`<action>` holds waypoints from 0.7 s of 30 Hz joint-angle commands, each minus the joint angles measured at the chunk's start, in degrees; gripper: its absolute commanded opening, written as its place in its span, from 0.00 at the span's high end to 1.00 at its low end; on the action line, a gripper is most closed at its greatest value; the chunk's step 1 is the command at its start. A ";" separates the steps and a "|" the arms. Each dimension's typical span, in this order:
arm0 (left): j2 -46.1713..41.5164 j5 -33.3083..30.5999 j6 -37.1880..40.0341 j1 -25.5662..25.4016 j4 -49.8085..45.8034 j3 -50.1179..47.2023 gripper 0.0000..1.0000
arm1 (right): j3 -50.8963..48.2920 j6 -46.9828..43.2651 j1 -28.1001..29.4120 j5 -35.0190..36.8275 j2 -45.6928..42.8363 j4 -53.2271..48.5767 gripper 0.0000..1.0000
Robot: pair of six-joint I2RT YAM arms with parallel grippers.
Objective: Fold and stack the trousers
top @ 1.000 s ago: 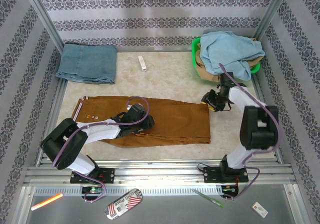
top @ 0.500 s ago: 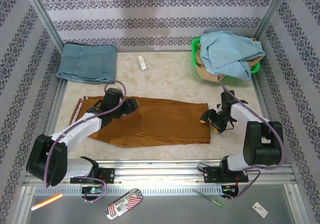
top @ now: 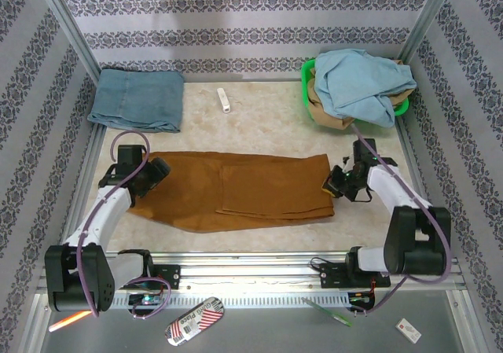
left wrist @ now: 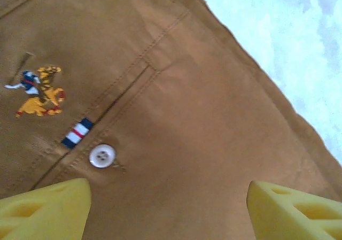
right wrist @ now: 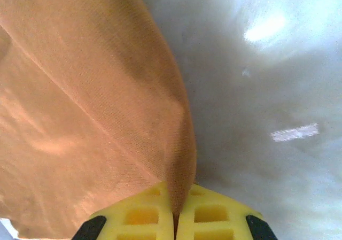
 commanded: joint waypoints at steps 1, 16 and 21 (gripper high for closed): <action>-2.33 -1.56 -1.15 0.19 -3.14 -0.60 0.22 | 5.21 -0.50 -3.60 4.62 -3.80 -5.96 1.00; 6.44 -5.24 1.21 0.02 -3.93 3.74 0.22 | 24.33 -1.49 -9.88 8.61 -0.95 -10.78 1.00; 9.34 2.34 0.92 -3.60 2.71 -2.45 0.26 | 33.15 -2.85 -4.29 7.25 2.34 -14.13 1.00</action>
